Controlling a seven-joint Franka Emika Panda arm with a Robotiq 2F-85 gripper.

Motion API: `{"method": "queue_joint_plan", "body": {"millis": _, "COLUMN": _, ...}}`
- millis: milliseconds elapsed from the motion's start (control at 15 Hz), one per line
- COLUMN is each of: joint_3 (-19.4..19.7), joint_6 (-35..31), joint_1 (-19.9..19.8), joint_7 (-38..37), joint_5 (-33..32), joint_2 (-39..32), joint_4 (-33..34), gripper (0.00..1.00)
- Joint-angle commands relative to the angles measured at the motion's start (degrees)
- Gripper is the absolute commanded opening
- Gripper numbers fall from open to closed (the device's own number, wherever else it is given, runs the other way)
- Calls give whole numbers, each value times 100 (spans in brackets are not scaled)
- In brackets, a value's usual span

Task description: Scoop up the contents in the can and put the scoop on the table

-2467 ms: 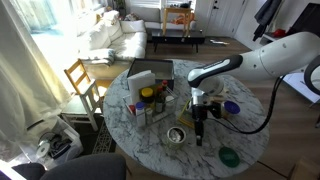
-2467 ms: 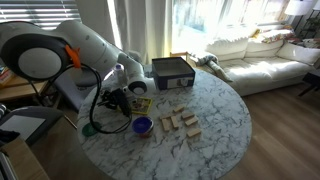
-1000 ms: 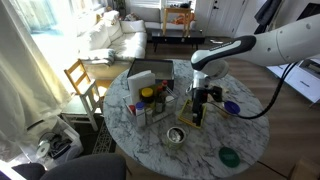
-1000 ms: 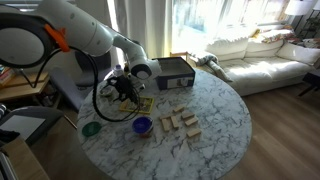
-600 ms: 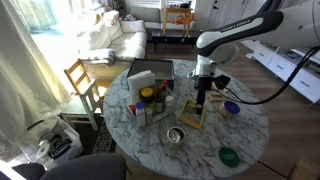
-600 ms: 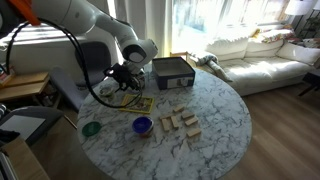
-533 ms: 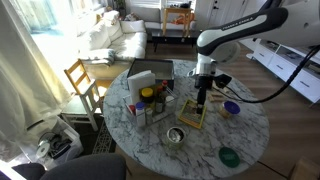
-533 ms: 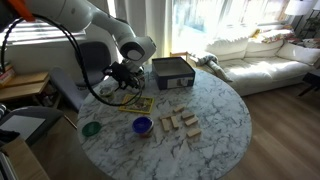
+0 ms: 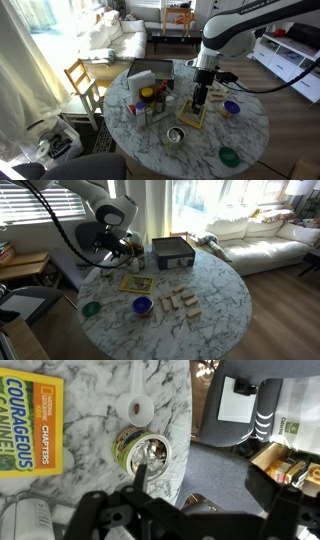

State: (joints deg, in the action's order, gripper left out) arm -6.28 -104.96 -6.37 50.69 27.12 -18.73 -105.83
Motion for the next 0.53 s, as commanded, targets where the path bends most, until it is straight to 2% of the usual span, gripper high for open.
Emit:
{"method": "queue_joint_plan", "body": {"millis": 0, "joint_3": 37, "joint_6": -684, "joint_1": 141, "joint_7": 185, "joint_5": 93, "joint_2": 885, "joint_4": -962, "gripper": 100}}
{"method": "queue_joint_plan", "body": {"millis": 267, "joint_3": 83, "joint_6": -1066, "joint_1": 287, "joint_7": 143, "joint_5": 81, "joint_2": 1478, "joint_4": -1473, "gripper": 100}}
{"method": "queue_joint_plan", "body": {"millis": 333, "joint_3": 116, "joint_6": -726, "joint_1": 293, "joint_7": 22, "joint_5": 21, "joint_2": 1028, "joint_4": -926, "gripper": 100}}
{"method": "queue_joint_plan", "body": {"millis": 467, "joint_3": 132, "joint_6": -749, "joint_1": 332, "joint_7": 12, "joint_5": 19, "joint_2": 1138, "joint_4": -979, "gripper": 100}}
